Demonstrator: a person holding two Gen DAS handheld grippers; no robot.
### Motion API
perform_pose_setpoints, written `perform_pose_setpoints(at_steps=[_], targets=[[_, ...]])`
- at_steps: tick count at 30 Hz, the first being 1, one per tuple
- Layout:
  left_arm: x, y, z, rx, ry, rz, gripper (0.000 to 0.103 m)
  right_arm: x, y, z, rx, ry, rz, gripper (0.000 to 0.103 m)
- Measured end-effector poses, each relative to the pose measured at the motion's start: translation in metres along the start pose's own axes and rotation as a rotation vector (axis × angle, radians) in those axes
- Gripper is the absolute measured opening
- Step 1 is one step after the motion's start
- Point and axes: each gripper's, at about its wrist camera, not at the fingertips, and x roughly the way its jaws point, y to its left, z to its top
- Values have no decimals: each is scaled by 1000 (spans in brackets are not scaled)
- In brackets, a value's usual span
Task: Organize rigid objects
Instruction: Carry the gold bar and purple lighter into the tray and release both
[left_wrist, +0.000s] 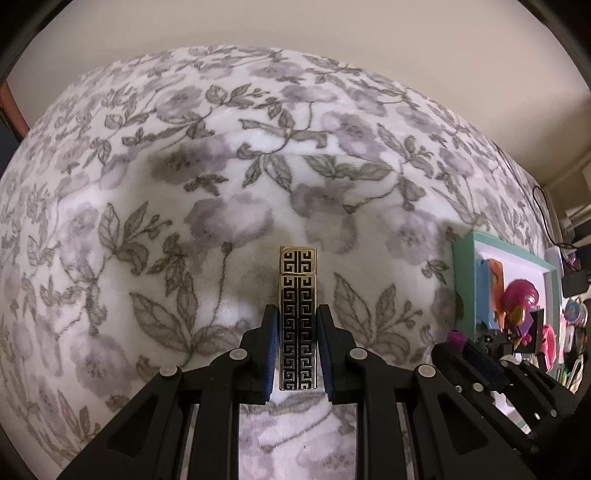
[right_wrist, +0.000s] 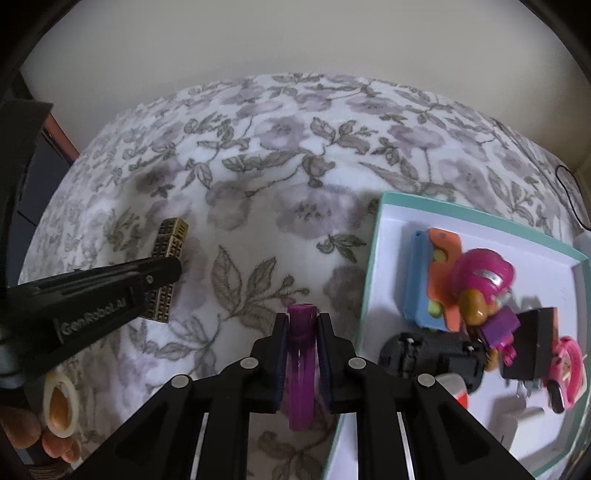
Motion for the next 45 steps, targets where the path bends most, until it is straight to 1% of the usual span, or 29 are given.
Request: perform_pose_setpoints(at_steps=[5, 15, 21, 28, 31, 34, 39, 45], targets=[[-13, -9, -5, 22, -24, 8, 21, -21, -4, -4, 13, -35, 24, 13], [-45, -27, -19, 62, -92, 13, 21, -58, -20, -16, 75, -106, 79, 12], [-60, -37, -24, 81, -129, 4, 21, -80, -31, -20, 109, -154, 91, 12], [-78, -45, -27, 78, -173, -25, 21, -106, -43, -27, 141, -211, 96, 12], [-84, -48, -27, 65, -184, -62, 21, -113, -50, -30, 161, -224, 101, 12], [-91, -53, -27, 68, -200, -69, 21, -118, -58, -31, 177, -235, 94, 12], [-97, -62, -29, 71, -213, -95, 21, -122, -72, -32, 203, -237, 78, 12], [-99, -79, -33, 110, -213, -103, 21, -125, -88, -33, 232, -242, 79, 12]])
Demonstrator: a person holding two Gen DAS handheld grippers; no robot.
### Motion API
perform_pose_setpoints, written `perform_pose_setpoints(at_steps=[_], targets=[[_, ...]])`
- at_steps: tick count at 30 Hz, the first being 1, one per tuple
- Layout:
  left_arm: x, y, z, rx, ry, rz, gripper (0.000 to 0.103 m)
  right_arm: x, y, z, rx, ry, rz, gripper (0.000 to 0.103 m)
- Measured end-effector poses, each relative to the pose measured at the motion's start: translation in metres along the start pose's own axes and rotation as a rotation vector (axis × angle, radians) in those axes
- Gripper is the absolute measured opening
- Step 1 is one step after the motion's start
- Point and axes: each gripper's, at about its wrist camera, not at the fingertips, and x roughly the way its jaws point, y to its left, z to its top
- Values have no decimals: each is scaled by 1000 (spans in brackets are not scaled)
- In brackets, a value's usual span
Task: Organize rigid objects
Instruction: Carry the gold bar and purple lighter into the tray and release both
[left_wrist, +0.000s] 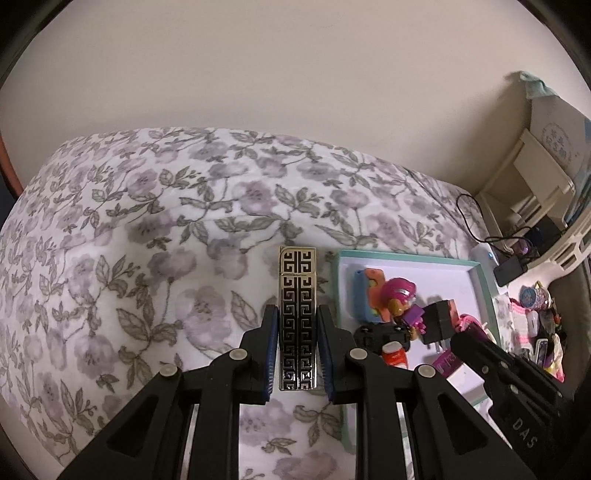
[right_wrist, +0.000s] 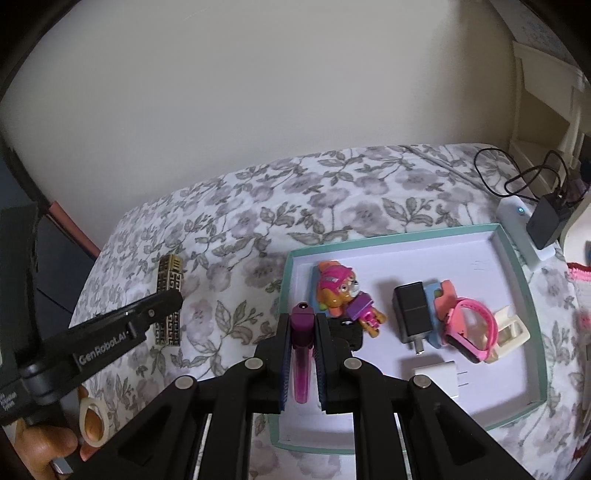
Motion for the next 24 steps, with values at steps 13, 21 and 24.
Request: perform_pose_setpoints(at_steps=[13, 21, 24], targets=[[8, -48, -12, 115, 47, -65, 21, 1, -36, 3, 71, 25, -53, 13], [17, -74, -24, 166, 91, -108, 21, 1, -57, 3, 116, 38, -71, 13], [20, -84, -29, 191, 107, -119, 21, -1, -62, 4, 128, 34, -77, 13]])
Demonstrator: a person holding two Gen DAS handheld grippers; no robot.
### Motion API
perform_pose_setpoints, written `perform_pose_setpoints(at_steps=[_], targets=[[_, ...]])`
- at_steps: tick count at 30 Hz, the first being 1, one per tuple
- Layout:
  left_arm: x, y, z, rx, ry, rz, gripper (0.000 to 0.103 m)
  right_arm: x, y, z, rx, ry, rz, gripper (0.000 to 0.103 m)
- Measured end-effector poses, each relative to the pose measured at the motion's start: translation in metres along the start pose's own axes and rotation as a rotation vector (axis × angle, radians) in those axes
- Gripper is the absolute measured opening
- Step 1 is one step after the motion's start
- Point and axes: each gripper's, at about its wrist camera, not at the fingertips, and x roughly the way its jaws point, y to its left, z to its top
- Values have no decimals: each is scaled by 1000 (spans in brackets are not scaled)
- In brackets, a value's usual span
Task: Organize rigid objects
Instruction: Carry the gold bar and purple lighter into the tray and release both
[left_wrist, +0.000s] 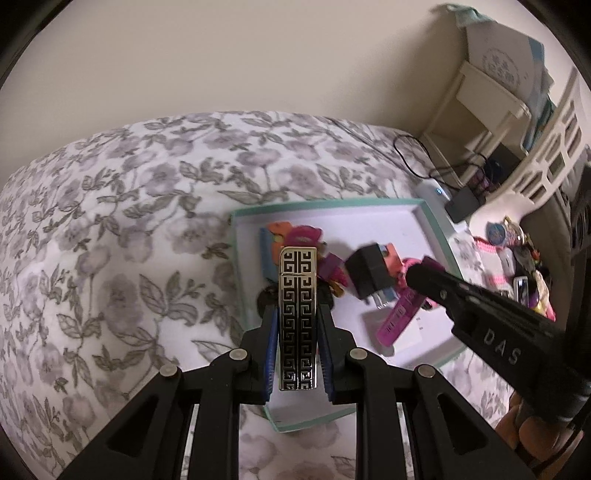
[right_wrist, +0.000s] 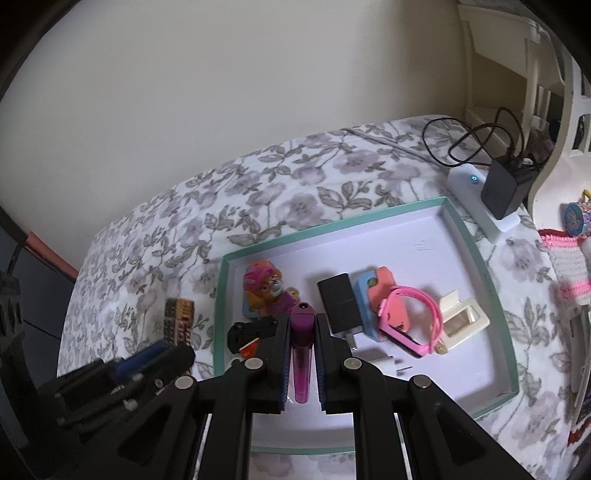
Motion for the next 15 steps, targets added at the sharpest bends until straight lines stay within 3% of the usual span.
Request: perform_pose_setpoints(at_steps=[4, 15], targets=[[7, -10, -3, 15, 28, -41, 21, -1, -6, 1, 12, 0, -6, 13], [24, -14, -10, 24, 81, -31, 21, 11, -11, -2, 9, 50, -28, 13]])
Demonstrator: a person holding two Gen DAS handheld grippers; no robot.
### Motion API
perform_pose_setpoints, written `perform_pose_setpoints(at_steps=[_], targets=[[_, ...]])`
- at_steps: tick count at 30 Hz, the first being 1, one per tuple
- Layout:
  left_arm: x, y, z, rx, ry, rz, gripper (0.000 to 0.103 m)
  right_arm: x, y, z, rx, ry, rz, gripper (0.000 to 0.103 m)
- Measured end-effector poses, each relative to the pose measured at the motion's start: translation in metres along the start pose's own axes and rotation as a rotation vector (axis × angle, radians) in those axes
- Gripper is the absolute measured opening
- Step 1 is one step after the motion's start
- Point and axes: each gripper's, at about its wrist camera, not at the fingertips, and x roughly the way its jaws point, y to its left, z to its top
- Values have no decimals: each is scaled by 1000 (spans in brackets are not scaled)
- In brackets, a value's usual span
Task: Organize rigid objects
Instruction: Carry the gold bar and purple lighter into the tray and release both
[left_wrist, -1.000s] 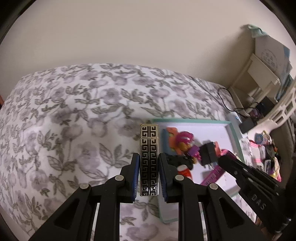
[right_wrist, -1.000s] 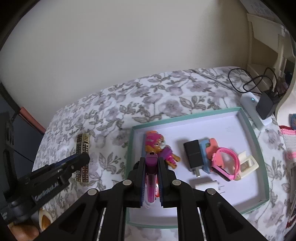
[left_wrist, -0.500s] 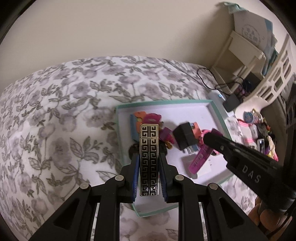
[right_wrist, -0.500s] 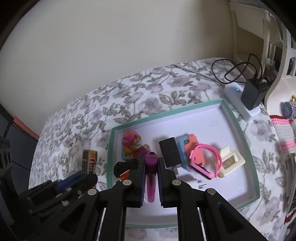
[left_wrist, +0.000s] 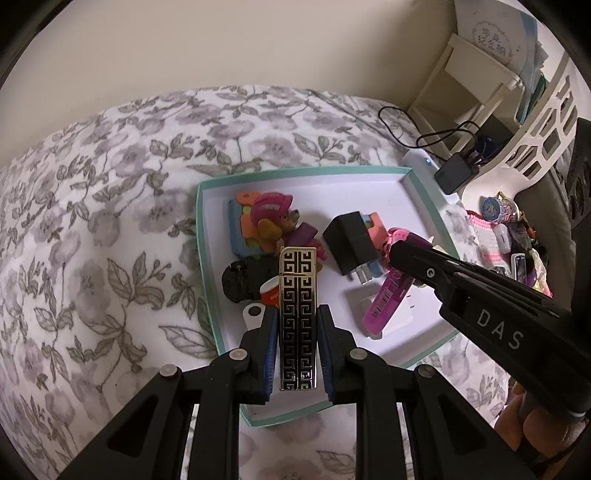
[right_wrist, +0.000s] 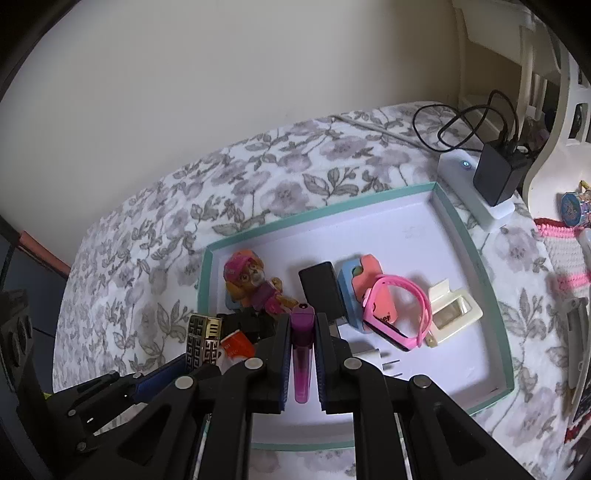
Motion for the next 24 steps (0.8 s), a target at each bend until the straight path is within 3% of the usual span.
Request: perform_pose_setpoints(at_steps=[5, 9, 19, 22, 24], targets=[[4, 3, -1, -20, 16, -16, 23, 3, 0, -1, 2, 14, 2, 16], [1, 4, -1, -29, 6, -25, 37, 3, 1, -1, 0, 16, -3, 16], [-8, 19, 5, -72, -36, 27, 40, 3, 3, -1, -8, 13, -10, 16], [-10, 28, 6, -106, -49, 45, 52, 4, 3, -1, -12, 19, -26, 16], [-12, 35, 6, -129, -55, 60, 53, 5, 3, -1, -14, 21, -41, 24]])
